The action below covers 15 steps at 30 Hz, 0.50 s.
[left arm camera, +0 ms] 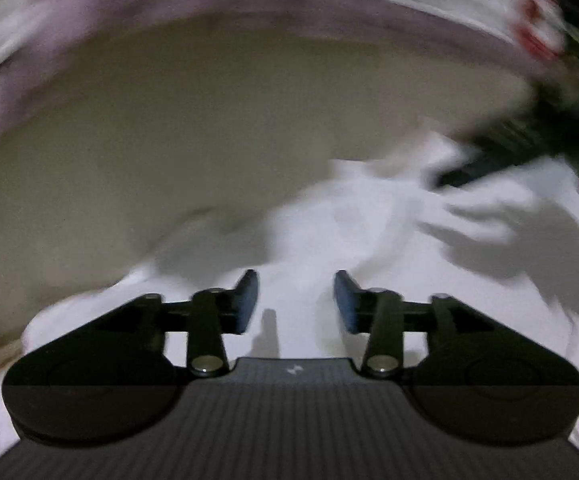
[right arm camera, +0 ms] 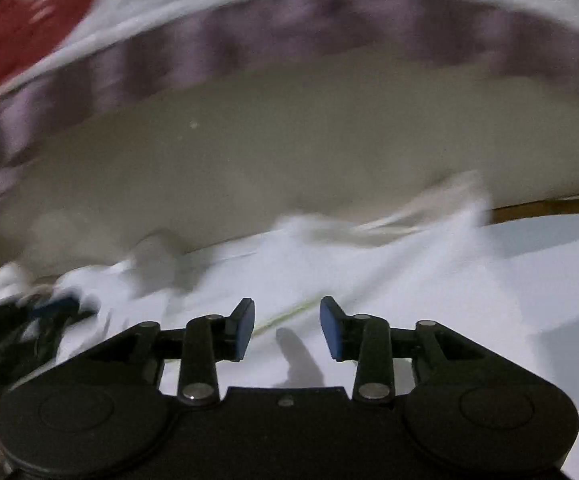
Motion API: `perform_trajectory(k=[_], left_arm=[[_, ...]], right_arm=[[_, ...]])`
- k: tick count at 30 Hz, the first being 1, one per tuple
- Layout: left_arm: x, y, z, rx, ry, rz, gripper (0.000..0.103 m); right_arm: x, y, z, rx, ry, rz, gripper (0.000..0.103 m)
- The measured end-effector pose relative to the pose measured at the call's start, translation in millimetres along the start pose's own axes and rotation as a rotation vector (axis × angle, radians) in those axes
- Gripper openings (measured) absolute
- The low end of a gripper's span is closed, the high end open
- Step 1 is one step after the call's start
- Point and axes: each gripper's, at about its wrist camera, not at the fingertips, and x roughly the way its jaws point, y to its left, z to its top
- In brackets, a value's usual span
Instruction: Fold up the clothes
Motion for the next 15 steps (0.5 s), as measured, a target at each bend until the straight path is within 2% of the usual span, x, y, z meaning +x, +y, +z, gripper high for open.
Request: perform_trajectory(k=[1,3,5,8,9,10,11,15], left_arm=[[7.5,-17.4,2.3,0.059,-0.002,0.001,0.044],[28.2,-44.5,8.0,0.131,-0.017,0.067,0.045],[56.1,-64.2,16.0,0.181,-0.008,0.124,0.045],[88.3,-66.9,27.1,0.155,0.044,0.157,0.043],[93.3,-64.4,31.2,0.143,0.048,0.179,0.038],[98.2,-61.9,35.3,0.131,0.051,0.2,0.015],[103.2,-59.4,39.5,0.119,0.055,0.222,0.006],[110.4,-18.1,47.0,-0.003,0.057,0.341,0.006]], right_arm=[[2.8,-6.3,-0.7,0.041,0.02,-0.007,0.043],[7.9,-21.5,-2.8,0.1,0.078,-0.021,0.044],[14.3,-26.0,-9.3,0.064,0.09,-0.064,0.044],[19.4,-32.0,-13.8,-0.049,0.118,-0.1,0.044],[21.0,-34.2,-15.7,-0.079,0.125,-0.089,0.044],[22.5,-34.8,-16.9,-0.1,0.121,-0.076,0.044],[24.0,-34.4,-17.4,-0.119,0.113,-0.07,0.044],[22.1,-40.6,-16.5,-0.157,0.099,-0.06,0.042]])
